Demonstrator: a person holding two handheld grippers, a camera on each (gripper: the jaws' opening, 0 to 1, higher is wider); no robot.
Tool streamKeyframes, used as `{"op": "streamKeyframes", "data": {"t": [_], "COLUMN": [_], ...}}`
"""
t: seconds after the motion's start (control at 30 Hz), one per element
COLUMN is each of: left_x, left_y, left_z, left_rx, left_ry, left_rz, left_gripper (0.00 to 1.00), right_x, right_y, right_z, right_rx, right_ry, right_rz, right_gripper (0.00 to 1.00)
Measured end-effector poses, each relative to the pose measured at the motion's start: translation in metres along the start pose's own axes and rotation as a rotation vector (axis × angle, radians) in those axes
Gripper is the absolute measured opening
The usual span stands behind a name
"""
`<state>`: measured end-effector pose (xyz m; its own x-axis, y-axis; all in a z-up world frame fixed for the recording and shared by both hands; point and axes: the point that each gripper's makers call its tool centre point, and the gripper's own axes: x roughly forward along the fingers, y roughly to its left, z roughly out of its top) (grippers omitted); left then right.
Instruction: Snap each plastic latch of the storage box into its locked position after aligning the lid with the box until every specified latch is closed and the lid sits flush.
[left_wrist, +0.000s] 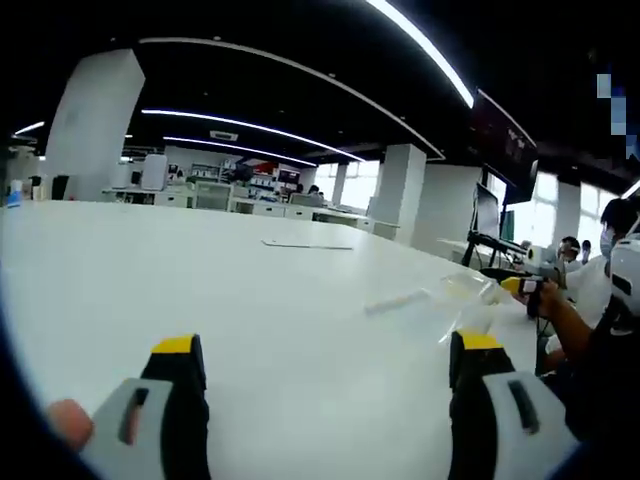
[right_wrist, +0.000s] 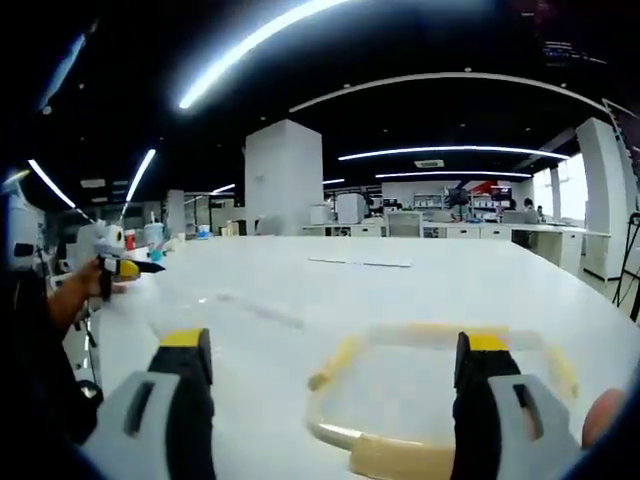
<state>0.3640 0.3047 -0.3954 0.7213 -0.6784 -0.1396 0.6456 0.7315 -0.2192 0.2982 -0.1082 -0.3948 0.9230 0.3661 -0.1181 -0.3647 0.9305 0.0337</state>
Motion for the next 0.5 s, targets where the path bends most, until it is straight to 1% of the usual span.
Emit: {"op": "streamKeyframes", "data": {"t": [0.07,0.13,0.17,0.27,0.3,0.37,0.4,0.47,0.5], "left_x": [0.005,0.007,0.007,0.007,0.006,0.004,0.005,0.006,0.007], "left_y": [-0.004,-0.004,0.000,0.003,0.001,0.004,0.004,0.000,-0.001], "left_z": [0.007,0.004,-0.002,-0.003,-0.001,0.000,0.000,-0.002,-0.002], "left_rx": [-0.032,-0.027,0.015,-0.012,-0.031,-0.043,-0.043,-0.013,0.002], "left_ry": [-0.057,-0.054,-0.020,-0.024,-0.036,-0.045,-0.046,-0.040,-0.039], "left_rz": [-0.024,-0.016,0.011,0.013,-0.003,0.000,0.001,-0.008,-0.010], "left_gripper": [1.00,1.00,1.00,1.00,1.00,1.00,0.99,0.99,0.99], "right_x": [0.001,0.004,0.005,0.006,0.006,0.007,0.007,0.008,0.008], "right_y": [-0.001,-0.002,-0.003,-0.002,-0.001,0.000,0.002,0.006,0.007], "right_z": [0.000,-0.003,-0.004,-0.007,-0.007,-0.007,-0.006,-0.002,-0.003], "right_rx": [0.000,0.002,0.006,-0.008,-0.010,-0.018,-0.023,-0.032,-0.032], "right_ry": [-0.004,-0.005,-0.003,0.011,0.011,0.010,0.000,-0.020,-0.019], "right_rz": [0.001,-0.001,0.000,0.000,0.005,0.011,0.020,0.039,0.044], "right_gripper": [1.00,0.99,0.99,0.99,0.99,0.99,0.99,0.99,1.00]}}
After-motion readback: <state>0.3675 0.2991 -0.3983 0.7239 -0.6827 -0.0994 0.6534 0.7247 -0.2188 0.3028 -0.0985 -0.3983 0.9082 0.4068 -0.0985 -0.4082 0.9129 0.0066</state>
